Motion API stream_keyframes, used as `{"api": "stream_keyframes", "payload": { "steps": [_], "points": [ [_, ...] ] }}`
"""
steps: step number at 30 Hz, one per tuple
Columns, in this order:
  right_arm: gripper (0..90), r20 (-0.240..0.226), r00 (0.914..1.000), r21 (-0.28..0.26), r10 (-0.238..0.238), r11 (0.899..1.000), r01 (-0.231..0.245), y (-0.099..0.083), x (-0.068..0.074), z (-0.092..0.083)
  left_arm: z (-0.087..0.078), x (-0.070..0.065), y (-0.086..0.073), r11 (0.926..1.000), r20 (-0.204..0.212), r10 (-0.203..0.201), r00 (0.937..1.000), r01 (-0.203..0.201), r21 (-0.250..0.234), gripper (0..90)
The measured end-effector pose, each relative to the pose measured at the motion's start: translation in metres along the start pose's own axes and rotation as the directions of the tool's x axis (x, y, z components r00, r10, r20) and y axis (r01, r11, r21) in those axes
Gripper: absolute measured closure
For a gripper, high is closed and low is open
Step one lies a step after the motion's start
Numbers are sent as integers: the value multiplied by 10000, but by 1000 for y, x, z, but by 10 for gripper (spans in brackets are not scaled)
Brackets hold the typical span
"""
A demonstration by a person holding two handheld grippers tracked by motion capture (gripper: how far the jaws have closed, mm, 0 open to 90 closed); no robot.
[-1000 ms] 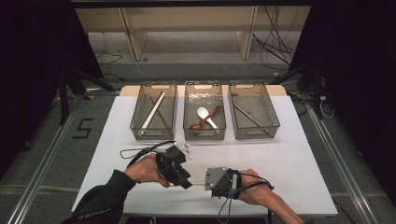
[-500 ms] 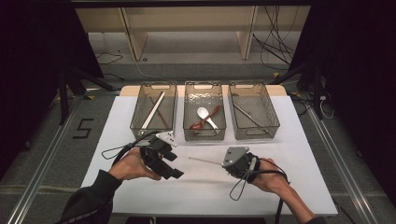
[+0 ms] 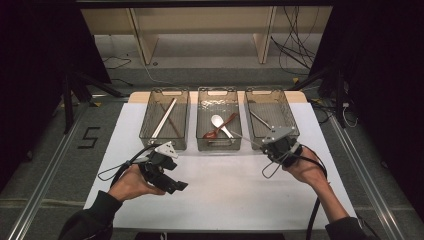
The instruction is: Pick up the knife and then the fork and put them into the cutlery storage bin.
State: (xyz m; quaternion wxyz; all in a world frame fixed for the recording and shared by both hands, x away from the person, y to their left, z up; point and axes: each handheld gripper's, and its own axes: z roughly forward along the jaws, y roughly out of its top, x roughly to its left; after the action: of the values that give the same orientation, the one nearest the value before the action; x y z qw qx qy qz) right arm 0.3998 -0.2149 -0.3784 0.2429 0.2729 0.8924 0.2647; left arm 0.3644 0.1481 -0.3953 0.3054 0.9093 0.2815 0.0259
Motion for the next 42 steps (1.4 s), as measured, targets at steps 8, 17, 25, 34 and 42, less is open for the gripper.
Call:
{"api": "stream_keyframes", "payload": {
  "steps": [8, 17, 25, 34, 42],
  "points": [
    [887, 795, 9912, -32, 1061, 9943, -1062, 21, -45, 0, -1, 0, -13, 9996, -241, -162, 9996, 156, -240, 161],
    [886, 1233, 9769, 522, 1747, 9819, -1822, 35, -75, 21, -4, 3, -22, 9985, -534, -315, 9981, 291, -466, 157],
    [885, 1464, 9548, 882, 2588, 9579, -2732, 32, -92, 47, 0, 1, -26, 9987, -775, -316, 9965, 283, -433, 156],
    [883, 1795, 9258, 1275, 3326, 9253, -3572, 26, -103, 64, -5, 4, -31, 9967, -920, -492, 9945, 430, -685, 155],
    [880, 1902, 9177, 1423, 3489, 9151, -3774, 23, -102, 73, -6, 4, -33, 9962, -918, -546, 9943, 479, -734, 155]
  ]
}}
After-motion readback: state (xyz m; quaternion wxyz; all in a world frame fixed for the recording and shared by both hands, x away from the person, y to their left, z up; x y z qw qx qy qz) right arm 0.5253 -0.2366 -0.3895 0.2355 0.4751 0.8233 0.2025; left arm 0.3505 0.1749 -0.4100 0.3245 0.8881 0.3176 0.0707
